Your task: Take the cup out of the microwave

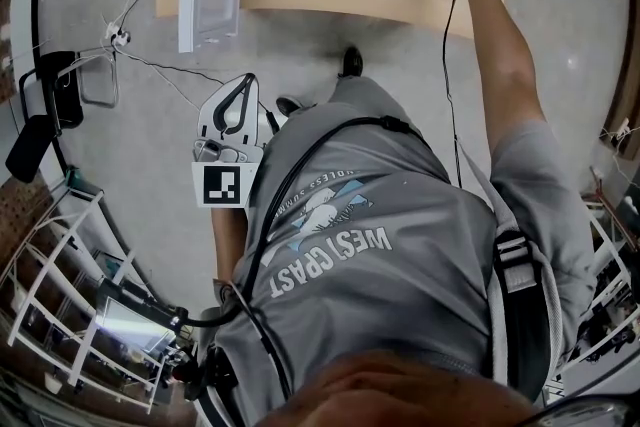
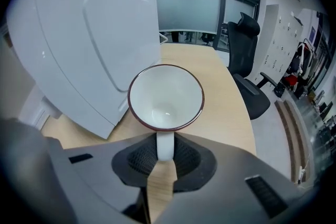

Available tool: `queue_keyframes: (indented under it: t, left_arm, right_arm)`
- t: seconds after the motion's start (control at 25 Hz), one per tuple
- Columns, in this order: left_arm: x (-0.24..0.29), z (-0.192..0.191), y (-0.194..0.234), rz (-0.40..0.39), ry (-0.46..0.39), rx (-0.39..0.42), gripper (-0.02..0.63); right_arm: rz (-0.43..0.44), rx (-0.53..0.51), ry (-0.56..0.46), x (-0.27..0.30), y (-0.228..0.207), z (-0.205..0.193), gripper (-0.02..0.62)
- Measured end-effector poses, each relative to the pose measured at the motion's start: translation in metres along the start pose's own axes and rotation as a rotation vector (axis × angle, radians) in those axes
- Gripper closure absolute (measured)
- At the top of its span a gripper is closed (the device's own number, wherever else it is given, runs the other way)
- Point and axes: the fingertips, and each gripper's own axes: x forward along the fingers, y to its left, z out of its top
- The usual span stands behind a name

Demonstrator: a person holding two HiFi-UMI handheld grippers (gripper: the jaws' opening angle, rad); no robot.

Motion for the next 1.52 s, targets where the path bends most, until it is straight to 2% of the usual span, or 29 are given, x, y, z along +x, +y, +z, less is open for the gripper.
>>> queue_keyframes:
  t: [0.28, 0.48, 0.76, 1.08, 1.2, 1.36, 1.44, 1.52]
  left_arm:
    - [-0.002, 0.003, -0.005, 0.001, -0.01, -0.014, 0.563]
    - [-0.007, 0.003, -0.003, 0.001, -0.013, -0.014, 0.563]
    - [0.001, 0.0, -0.003, -0.004, -0.02, -0.019, 0.563]
    - [-0.009, -0.002, 0.0, -0.009, -0.026, -0.033, 0.563]
    - [-0.004, -0.001, -0.002, -0.02, -0.021, 0.003, 0.563]
    - [-0.001, -0.016, -0.006, -0.055, 0.1, 0.107, 0.563]
    - [0.001, -0.022, -0.007, -0.065, 0.105, 0.112, 0.563]
    - [-0.007, -0.021, -0.007, -0.07, 0.064, 0.113, 0.563]
  right_arm:
    - [-0.018, -0.083, 0.02, 0.002, -0.007, 0.012, 0.534]
    - [0.008, -0.154, 0.005, -0.001, 0.004, 0.026, 0.532]
    - [0.051, -0.134, 0.042, -0.005, 0.014, 0.022, 0.531]
    - [0.089, -0.12, 0.084, -0.009, 0.023, 0.018, 0.499]
    - [0.114, -0.114, 0.098, -0.011, 0.029, 0.017, 0.499]
    - [0.175, -0.078, 0.127, -0.015, 0.043, 0.011, 0.497]
    - [0.143, -0.059, 0.146, -0.026, 0.036, 0.001, 0.499]
    - [0.066, -0.052, 0.148, -0.042, 0.028, -0.013, 0.497]
